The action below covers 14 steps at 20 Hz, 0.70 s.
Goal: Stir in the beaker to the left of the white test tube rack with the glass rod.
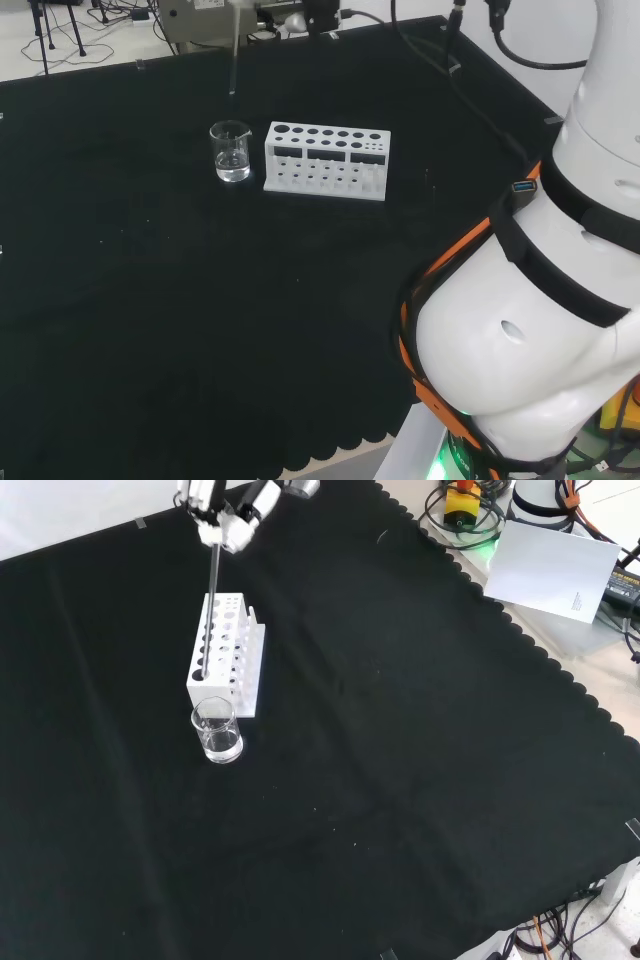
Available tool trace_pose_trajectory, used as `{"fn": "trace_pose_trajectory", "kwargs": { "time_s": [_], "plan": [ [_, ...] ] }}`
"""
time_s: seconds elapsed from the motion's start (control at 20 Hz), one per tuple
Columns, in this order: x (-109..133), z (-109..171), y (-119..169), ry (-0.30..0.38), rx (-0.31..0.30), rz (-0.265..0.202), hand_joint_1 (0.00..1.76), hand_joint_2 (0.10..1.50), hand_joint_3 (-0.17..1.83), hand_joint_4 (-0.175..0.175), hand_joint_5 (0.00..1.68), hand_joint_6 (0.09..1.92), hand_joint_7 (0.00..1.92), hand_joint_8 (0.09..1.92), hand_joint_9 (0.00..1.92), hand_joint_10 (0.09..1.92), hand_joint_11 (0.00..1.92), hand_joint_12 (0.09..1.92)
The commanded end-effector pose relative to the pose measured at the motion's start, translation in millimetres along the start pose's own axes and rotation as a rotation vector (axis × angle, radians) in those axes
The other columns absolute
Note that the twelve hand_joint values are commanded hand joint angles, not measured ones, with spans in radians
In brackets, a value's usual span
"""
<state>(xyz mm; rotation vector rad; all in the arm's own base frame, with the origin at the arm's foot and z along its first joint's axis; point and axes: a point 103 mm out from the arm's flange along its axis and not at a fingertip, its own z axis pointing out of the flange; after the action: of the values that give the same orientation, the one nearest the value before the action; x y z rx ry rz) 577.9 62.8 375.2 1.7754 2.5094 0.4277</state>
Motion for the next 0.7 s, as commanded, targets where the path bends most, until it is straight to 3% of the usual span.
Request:
{"fn": "trace_pose_trajectory", "kwargs": {
  "time_s": [0.05, 0.4, 0.7],
  "plan": [
    [19.2, 15.7, 4.2, 0.024, 0.036, -0.054, 1.3, 0.99, 0.11, -0.175, 1.2, 0.32, 1.16, 1.03, 1.72, 0.68, 1.33, 0.84],
    [20.0, 22.9, 10.8, 0.035, 0.055, -0.077, 1.3, 0.99, 0.1, -0.175, 1.2, 0.32, 1.16, 1.03, 1.72, 0.68, 1.34, 0.84],
    [6.6, 33.6, 16.3, 0.04, 0.079, -0.069, 1.3, 1.0, 0.09, -0.175, 1.2, 0.31, 1.16, 1.04, 1.73, 0.68, 1.34, 0.83]
  ]
}}
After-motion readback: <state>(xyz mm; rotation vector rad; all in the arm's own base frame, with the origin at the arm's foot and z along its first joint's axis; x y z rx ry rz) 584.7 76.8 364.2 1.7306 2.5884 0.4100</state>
